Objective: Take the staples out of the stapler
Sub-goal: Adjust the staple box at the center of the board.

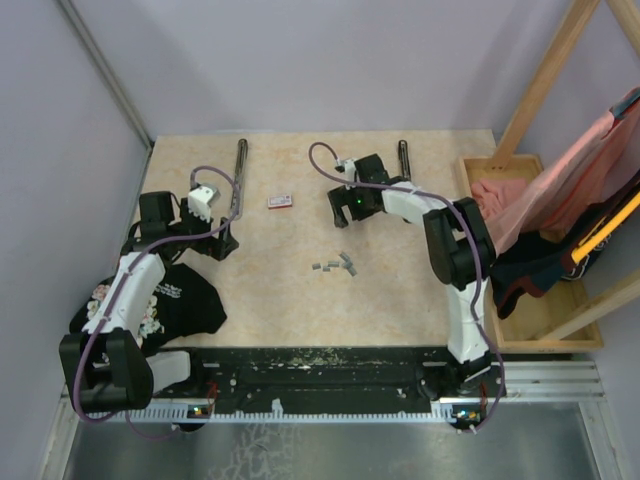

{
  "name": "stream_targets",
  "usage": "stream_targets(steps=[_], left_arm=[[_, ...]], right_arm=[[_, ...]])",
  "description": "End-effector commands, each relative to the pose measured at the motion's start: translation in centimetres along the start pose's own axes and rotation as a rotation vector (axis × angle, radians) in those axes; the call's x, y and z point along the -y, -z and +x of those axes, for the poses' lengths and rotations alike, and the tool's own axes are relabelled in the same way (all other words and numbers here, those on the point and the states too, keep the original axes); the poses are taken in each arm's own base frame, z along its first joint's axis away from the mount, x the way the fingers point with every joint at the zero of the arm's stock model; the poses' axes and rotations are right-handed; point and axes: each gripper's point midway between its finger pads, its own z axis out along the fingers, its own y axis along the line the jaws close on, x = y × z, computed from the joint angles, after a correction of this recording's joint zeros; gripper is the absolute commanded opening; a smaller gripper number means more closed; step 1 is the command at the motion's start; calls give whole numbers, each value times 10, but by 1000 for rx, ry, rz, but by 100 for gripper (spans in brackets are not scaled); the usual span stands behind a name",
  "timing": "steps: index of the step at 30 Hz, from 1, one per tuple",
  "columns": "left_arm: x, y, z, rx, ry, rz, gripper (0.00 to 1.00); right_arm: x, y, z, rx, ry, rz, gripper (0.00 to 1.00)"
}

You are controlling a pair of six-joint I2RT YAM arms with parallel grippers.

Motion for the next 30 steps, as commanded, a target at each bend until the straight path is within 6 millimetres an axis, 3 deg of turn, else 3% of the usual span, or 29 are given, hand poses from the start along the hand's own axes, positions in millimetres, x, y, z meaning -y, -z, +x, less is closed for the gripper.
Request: stream_targets(steps=[1,7,14,19,25,30], left_arm=[[2,1,-3,20,-11,21,100],[2,1,-3,19,-10,24,100],[1,2,-3,21,-10,17,100],[0,4,-3,27,-8,15,100],[1,3,-1,23,-8,30,100],[-1,5,0,22,-13,20,100]], right_arm=[[-6,46,-55,145,61,27,90],[-11,75,-85,227,142,26,90],[3,72,-92,235,167,94,90],[-19,79,-73,199,210,24,84],[-62,99,-26,95,402,-137,73],[-77,118,3,83,599,-235,69]])
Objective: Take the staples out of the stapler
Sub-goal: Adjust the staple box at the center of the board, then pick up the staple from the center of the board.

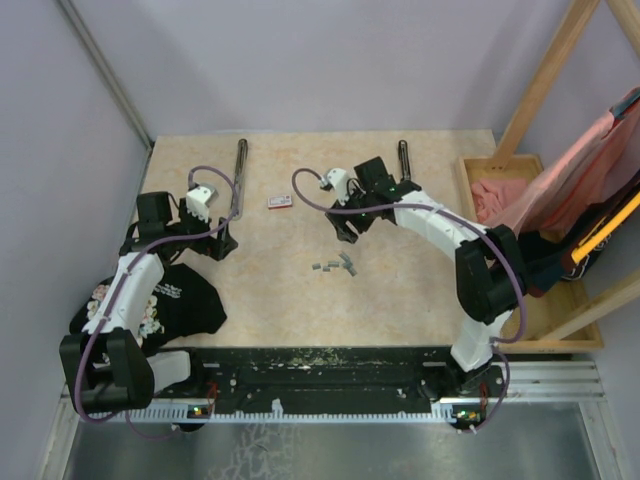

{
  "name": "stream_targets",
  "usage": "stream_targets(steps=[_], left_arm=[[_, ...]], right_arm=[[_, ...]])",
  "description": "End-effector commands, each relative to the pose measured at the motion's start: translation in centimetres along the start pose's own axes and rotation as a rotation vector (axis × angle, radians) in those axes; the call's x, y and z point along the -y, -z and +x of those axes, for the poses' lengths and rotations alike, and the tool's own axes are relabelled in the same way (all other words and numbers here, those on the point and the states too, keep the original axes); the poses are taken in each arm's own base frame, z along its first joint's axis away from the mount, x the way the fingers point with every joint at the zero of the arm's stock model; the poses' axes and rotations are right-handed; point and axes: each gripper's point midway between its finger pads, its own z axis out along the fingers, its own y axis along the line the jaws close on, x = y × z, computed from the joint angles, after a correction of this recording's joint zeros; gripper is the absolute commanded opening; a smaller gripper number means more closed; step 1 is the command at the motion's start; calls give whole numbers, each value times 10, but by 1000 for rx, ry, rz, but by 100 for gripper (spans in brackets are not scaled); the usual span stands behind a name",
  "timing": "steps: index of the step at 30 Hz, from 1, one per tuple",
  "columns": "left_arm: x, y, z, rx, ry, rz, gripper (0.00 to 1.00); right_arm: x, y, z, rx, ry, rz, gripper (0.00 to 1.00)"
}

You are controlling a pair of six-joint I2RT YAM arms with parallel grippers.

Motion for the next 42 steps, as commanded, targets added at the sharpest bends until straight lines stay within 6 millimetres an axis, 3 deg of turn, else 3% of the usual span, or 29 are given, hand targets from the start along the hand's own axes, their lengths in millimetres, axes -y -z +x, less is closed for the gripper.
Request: stream_targets(steps=[1,4,9,15,27,42], left_arm=[[1,4,0,13,-21,8,100],[1,5,1,20,-26,7,100],[3,7,0,29,-31,23,100],[8,7,1,33,-32,48,100],[8,7,3,35,-21,63,100],[9,8,3,37,-9,79,100]], right_arm=[[-28,36,-8,88,272,-111,68],[-42,42,-1,133,458,-173,68],[-44,34,13,106,685,-245,65],[-50,15,32,52,829,-390,56],[-70,2,42,76,910,-511,48],[-65,-23,48,10,947,-444,45]])
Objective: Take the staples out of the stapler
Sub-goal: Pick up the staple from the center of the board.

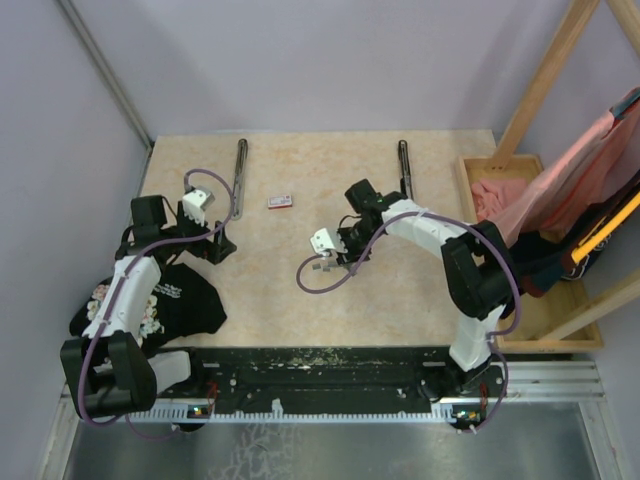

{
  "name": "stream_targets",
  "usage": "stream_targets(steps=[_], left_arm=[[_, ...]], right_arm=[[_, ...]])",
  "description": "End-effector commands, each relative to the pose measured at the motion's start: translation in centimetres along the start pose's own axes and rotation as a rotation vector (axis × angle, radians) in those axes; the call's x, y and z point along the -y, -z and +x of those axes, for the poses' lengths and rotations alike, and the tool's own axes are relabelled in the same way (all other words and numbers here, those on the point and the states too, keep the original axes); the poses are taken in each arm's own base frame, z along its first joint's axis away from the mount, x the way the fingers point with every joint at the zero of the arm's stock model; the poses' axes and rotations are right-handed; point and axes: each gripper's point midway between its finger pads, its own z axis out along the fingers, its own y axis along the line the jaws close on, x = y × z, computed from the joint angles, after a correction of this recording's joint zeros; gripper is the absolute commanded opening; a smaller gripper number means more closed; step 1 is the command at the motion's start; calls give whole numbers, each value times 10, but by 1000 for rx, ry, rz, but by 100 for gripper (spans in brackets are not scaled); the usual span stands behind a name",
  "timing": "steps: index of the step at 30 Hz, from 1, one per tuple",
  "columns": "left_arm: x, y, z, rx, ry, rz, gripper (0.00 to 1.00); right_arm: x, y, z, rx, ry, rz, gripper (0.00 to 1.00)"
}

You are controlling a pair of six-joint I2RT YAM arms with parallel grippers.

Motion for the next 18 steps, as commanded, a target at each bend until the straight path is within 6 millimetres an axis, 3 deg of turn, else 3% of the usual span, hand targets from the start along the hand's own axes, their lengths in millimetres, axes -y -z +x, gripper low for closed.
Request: stream_targets(steps=[1,18], left_arm=[[5,1,0,12,-7,29,100],[5,3,0,16,4,38,100]], right_arm=[[7,-8,2,-11,16,12,44],[-3,-19,18,-55,-11,-28,38]])
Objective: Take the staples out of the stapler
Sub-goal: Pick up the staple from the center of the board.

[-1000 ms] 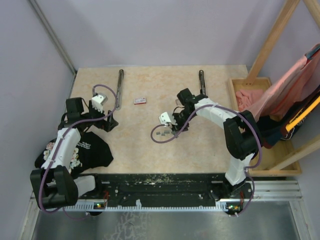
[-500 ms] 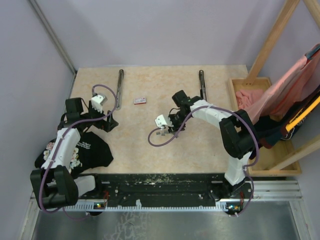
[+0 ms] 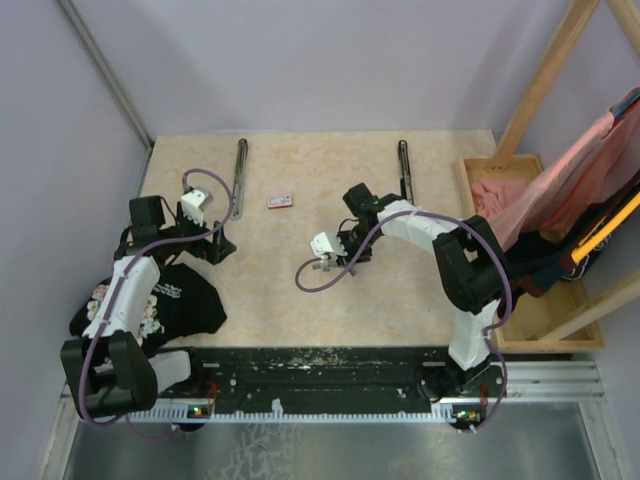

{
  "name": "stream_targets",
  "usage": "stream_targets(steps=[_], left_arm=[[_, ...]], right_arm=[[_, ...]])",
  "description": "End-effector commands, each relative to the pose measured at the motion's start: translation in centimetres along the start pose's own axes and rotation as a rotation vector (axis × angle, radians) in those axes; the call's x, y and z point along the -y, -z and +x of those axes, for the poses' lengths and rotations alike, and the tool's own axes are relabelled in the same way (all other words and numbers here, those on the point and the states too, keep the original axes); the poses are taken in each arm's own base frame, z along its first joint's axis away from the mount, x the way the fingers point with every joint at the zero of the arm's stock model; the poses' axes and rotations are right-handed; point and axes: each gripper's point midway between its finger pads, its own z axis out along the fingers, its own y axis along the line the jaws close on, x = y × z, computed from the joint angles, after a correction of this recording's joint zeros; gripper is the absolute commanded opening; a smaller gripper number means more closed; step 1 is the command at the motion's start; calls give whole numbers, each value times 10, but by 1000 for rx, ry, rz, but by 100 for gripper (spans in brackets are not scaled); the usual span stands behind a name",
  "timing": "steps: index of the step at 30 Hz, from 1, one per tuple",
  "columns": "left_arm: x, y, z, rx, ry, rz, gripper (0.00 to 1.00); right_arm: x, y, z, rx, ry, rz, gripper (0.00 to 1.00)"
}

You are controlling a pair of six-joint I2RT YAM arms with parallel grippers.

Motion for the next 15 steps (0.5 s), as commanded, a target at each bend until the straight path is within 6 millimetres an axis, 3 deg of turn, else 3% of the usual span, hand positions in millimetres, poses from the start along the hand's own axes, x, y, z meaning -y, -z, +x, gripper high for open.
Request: stream_targets(steps=[1,15], left_arm=[[4,1,0,9,-4,26,100],[3,2,1,9,5,31,100]], right_arm=[[-1,-6,-3,17,4,-8,38],[-7,-11,-1,7,0,-29,29]])
